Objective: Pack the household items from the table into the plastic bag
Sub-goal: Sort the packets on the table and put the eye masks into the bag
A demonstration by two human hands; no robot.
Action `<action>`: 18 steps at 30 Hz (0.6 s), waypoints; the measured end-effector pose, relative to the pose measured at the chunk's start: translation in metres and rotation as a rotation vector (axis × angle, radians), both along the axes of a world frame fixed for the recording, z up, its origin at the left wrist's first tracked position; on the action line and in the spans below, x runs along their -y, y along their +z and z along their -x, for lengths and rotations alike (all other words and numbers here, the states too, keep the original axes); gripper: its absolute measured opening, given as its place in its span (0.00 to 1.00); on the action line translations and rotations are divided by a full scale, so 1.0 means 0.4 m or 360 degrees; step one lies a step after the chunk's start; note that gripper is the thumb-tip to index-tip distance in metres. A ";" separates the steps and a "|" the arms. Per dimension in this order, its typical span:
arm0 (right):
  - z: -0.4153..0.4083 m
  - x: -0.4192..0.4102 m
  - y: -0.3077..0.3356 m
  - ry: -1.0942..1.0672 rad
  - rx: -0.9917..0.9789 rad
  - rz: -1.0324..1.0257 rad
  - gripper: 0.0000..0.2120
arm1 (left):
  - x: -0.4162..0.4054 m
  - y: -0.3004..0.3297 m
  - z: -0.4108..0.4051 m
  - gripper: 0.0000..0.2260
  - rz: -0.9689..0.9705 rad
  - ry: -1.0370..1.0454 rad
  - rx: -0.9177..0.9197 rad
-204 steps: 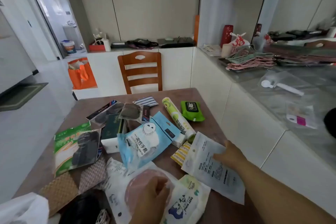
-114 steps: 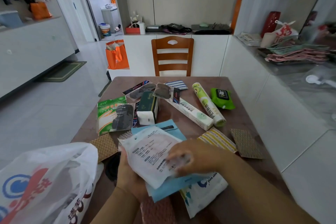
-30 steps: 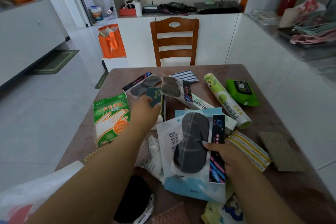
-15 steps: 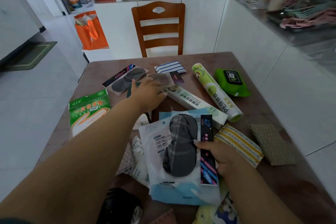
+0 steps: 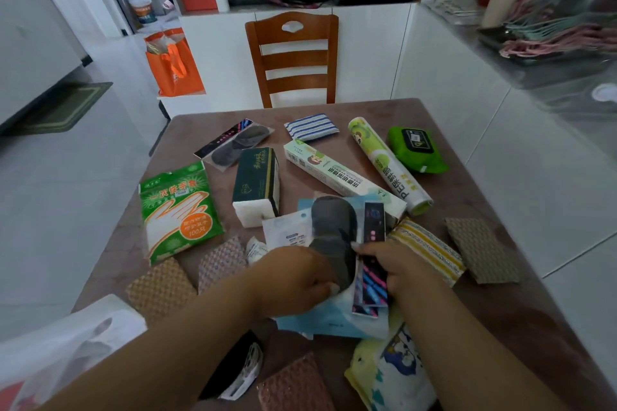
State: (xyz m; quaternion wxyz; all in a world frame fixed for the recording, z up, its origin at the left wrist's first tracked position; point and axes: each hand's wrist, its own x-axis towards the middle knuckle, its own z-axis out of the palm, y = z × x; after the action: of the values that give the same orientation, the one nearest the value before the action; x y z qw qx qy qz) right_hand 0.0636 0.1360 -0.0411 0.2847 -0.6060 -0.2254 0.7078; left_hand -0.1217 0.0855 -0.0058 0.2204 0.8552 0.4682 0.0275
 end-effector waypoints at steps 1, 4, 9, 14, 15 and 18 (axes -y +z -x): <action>-0.002 -0.001 -0.005 0.0001 0.0053 -0.0015 0.04 | -0.003 0.018 0.003 0.17 0.0056 0.0132 0.0181; -0.020 -0.011 0.007 -0.0010 0.0063 -0.0107 0.02 | -0.044 0.086 0.039 0.11 0.0040 0.0807 0.0811; -0.045 -0.066 0.057 -0.0038 -0.0025 -0.0256 0.02 | -0.200 0.132 0.164 0.10 -0.0108 0.1815 0.1444; -0.018 -0.137 0.090 -0.0016 -0.0081 -0.0202 0.03 | -0.349 0.086 0.273 0.11 0.0104 0.2050 0.1333; -0.011 -0.152 0.090 -0.0010 -0.0106 -0.0192 0.04 | -0.367 0.080 0.283 0.13 0.0140 0.2046 0.1225; 0.014 -0.192 0.071 0.0003 -0.0129 -0.0180 0.07 | -0.401 0.050 0.305 0.26 0.0279 0.2088 0.1201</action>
State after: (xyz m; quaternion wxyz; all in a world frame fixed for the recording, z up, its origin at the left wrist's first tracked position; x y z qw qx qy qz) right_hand 0.0579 0.2129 -0.0127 0.3266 -0.5596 -0.2540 0.7181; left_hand -0.2437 0.2457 0.0144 0.3711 0.3136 0.7740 0.4060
